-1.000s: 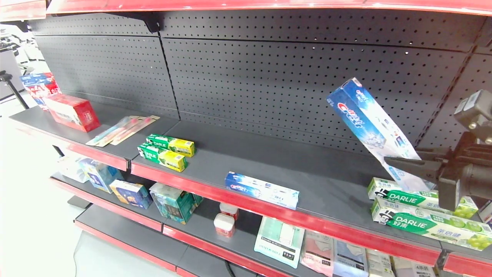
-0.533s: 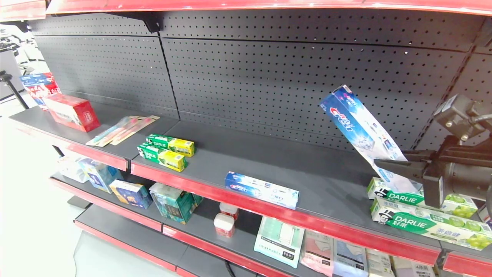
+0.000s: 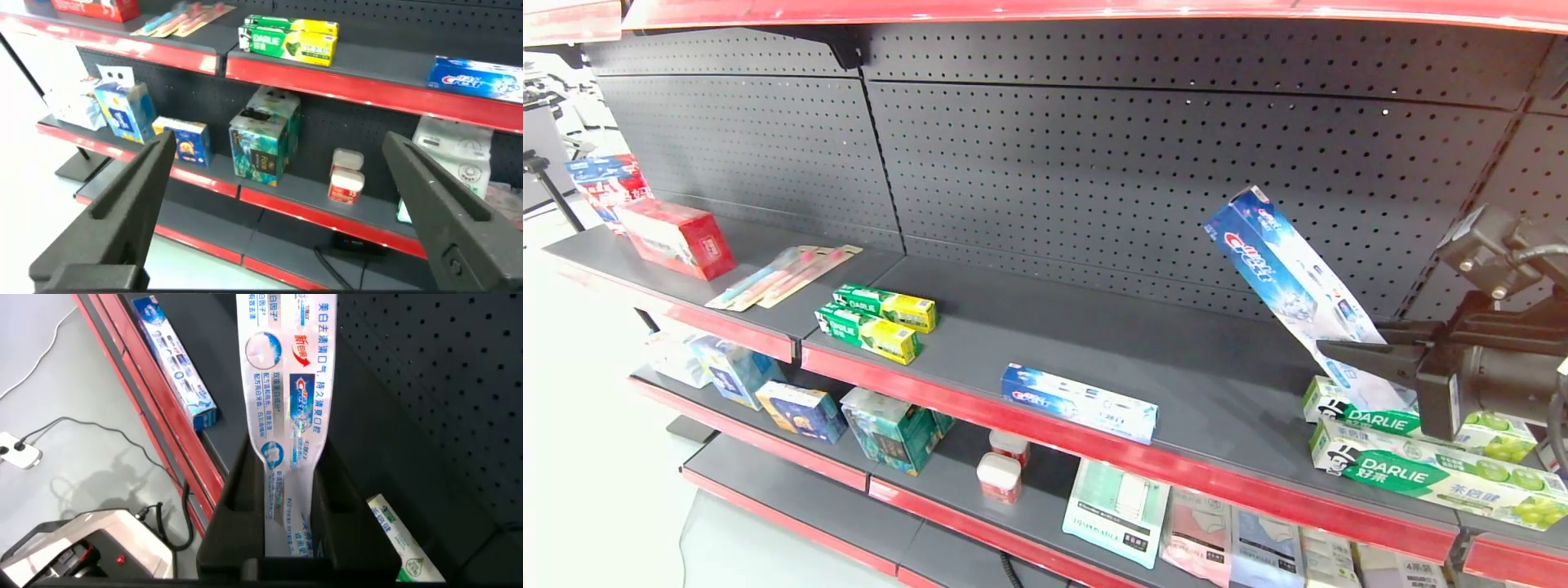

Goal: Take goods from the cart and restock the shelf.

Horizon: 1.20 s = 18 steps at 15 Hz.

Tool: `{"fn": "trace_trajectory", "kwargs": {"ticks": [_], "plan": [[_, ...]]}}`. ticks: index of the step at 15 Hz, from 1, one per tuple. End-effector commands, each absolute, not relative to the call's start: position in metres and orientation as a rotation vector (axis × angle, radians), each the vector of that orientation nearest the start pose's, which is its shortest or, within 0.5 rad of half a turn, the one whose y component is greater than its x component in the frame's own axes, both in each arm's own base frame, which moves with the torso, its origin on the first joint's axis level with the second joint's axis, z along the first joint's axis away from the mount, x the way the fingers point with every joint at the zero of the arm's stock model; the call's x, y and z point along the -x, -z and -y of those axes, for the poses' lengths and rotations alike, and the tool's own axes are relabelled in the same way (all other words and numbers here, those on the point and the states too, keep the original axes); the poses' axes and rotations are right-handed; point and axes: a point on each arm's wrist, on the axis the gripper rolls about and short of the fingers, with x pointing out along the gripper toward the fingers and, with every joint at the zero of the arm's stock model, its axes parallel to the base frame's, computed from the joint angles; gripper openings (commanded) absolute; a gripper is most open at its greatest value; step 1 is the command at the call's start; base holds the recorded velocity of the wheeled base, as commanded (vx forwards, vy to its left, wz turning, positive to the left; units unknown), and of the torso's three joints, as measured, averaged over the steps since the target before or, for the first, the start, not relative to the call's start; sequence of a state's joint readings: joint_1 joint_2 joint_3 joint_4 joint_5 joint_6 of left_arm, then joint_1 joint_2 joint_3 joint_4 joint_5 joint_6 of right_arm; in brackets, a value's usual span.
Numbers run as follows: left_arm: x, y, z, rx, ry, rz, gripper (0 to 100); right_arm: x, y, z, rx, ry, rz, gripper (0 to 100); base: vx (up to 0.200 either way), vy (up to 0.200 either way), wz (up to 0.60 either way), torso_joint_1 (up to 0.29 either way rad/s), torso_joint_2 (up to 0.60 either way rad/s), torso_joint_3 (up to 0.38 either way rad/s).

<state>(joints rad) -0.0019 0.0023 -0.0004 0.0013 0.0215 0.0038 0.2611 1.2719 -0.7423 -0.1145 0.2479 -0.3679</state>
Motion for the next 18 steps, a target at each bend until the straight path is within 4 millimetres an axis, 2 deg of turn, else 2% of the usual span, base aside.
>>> {"fn": "trace_trajectory", "kwargs": {"ticks": [1,6,9,12,15,18], "plan": [[0.023,-0.075,-0.001,-0.006,-0.02,0.0,100,-0.189,-0.219,-0.055,0.356,-0.572,-0.342,0,0.0,0.0,0.0,0.0,0.0,0.0],[0.023,-0.075,-0.001,-0.006,-0.02,0.0,100,-0.21,-0.209,-0.058,0.353,-0.577,-0.372,0,0.0,0.0,0.0,0.0,0.0,0.0],[0.023,-0.075,-0.001,-0.006,-0.02,0.0,100,-0.236,-0.193,-0.065,0.353,-0.672,-0.36,0,0.0,0.0,0.0,0.0,0.0,0.0],[0.023,-0.075,-0.001,-0.006,-0.02,0.0,100,-0.265,-0.179,-0.064,0.396,-0.757,-0.291,0,0.0,0.0,0.0,0.0,0.0,0.0],[0.023,-0.075,-0.001,-0.006,-0.02,0.0,100,-0.286,-0.168,-0.066,0.451,-0.827,-0.251,0,0.0,0.0,0.0,0.0,0.0,0.0],[0.023,-0.075,-0.001,-0.006,-0.02,0.0,100,-0.301,-0.165,-0.071,0.488,-0.845,-0.232,0,0.0,0.0,0.0,0.0,0.0,0.0]]}}
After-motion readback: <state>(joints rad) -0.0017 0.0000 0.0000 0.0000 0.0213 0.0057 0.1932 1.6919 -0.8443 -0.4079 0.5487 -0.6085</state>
